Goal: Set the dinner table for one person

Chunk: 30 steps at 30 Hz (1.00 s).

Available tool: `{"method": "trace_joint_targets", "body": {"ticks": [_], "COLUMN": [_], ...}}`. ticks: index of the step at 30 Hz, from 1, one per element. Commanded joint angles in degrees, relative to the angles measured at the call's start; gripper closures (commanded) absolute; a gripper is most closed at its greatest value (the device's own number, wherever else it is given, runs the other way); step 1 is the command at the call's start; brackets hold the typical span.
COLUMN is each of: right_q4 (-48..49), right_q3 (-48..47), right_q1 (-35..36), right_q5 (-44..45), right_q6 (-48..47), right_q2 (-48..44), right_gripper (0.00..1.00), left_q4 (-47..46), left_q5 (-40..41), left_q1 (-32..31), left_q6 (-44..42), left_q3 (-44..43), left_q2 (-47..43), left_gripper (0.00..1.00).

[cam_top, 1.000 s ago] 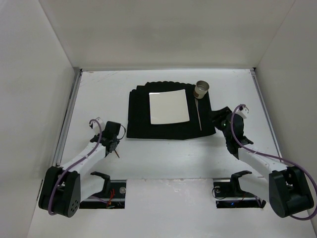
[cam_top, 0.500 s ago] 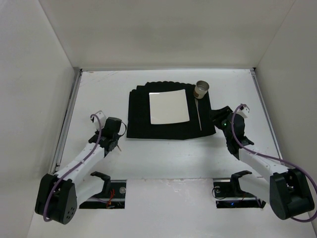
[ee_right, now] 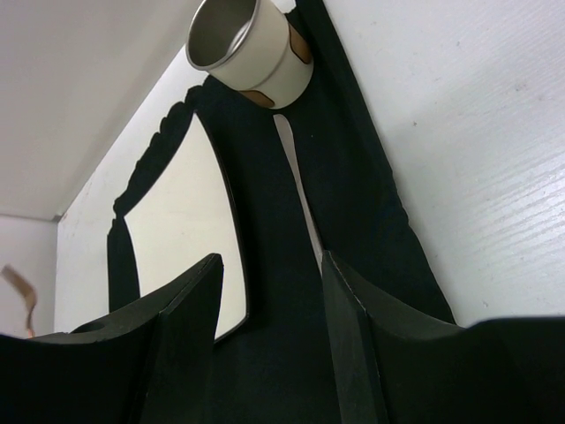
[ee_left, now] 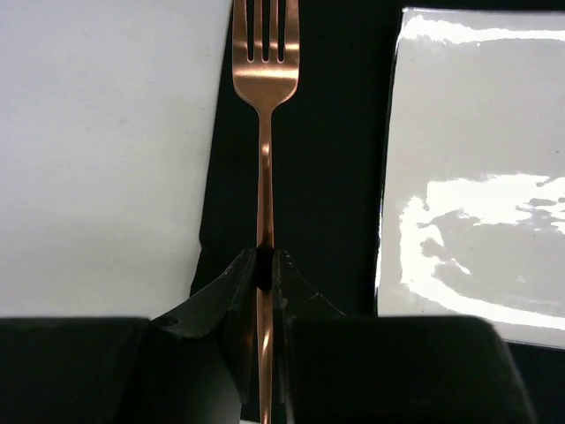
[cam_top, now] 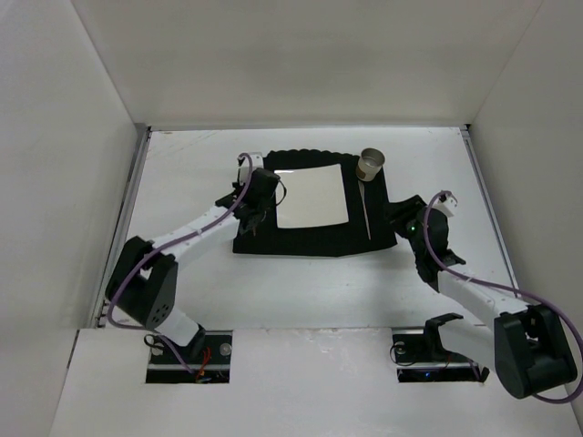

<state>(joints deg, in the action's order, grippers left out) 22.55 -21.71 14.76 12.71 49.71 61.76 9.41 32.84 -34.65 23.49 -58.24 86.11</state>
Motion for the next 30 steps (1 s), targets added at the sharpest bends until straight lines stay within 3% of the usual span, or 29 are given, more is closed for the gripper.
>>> {"method": "trace_joint_targets", "body": {"ticks": [1, 10, 30], "right_q4": [4.17, 4.17, 4.17], "right_q3": [-2.28, -2.19, -2.54], "right_q1": [0.83, 1.01, 1.63], "right_q5": [-0.32, 0.03, 0.12], "right_q6": [-0.58, -0.67, -0.76], "right_q2": [0.64, 0.47, 1.0], "right_gripper": [0.46, 0.46, 0.46], "left_q4": [-0.01, 1.23, -2.47], "left_q5": [-6.54, -11.74, -14.47], "left_q1": [2.35, 5.34, 5.61], "left_q6": [-3.89, -6.08, -2.48], "left_q3": [-5.47, -8.91, -8.21], "left_q2": [3.97, 13.12, 19.8], "left_gripper": [0.94, 0.94, 0.9]}}
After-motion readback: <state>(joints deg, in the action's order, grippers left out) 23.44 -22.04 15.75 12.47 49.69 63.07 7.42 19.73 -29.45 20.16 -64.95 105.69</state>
